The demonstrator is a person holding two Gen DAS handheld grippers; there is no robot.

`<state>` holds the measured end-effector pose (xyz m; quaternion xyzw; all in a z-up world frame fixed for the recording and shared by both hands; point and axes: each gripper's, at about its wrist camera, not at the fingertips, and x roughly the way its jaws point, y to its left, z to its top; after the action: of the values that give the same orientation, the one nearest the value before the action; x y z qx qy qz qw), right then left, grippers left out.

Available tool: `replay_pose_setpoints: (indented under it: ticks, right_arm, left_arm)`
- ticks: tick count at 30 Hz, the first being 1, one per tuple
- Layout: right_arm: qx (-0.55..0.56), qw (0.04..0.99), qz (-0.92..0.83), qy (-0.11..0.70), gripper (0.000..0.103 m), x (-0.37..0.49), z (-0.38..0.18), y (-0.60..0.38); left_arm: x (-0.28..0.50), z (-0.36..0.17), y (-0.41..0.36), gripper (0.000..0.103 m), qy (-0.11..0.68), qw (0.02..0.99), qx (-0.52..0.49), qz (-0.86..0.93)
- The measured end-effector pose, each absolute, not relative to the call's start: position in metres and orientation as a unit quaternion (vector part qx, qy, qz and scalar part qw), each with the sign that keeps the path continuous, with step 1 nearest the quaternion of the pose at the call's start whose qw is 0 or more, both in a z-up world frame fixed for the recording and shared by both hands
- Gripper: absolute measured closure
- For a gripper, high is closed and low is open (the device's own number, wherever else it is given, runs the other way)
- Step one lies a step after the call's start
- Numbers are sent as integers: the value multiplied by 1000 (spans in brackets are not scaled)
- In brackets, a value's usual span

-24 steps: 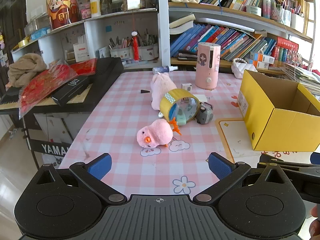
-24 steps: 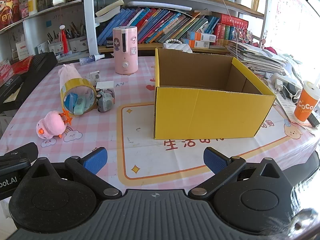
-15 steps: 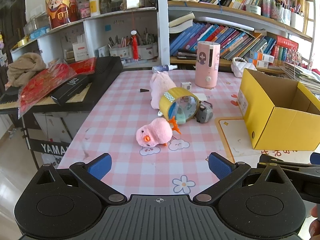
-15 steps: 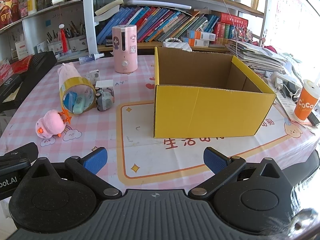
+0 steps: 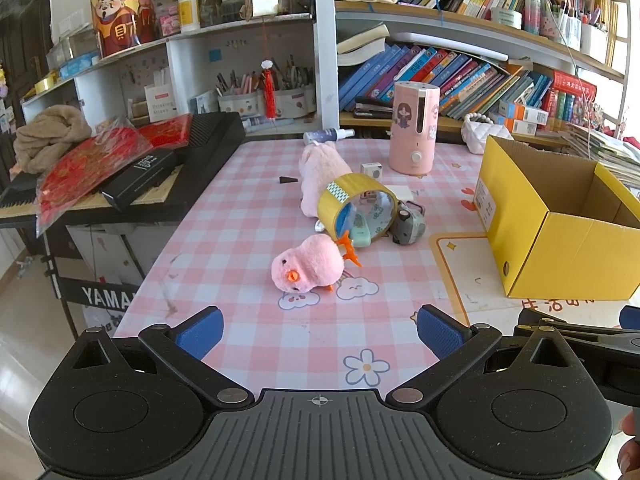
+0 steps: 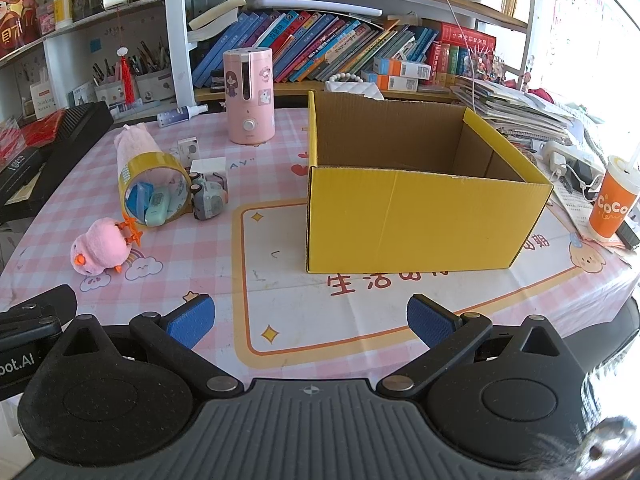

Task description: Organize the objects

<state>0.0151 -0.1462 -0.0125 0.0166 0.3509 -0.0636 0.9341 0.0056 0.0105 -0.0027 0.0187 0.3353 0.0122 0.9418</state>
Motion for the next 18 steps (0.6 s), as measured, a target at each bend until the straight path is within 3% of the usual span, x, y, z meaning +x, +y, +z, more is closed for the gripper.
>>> replay_pose_setpoints:
  ticks: [18]
  right_arm:
    - [17,934,-64,352,0,14,-12,-146]
  left_arm:
    - [5,-4,10,0,334,942,19,12]
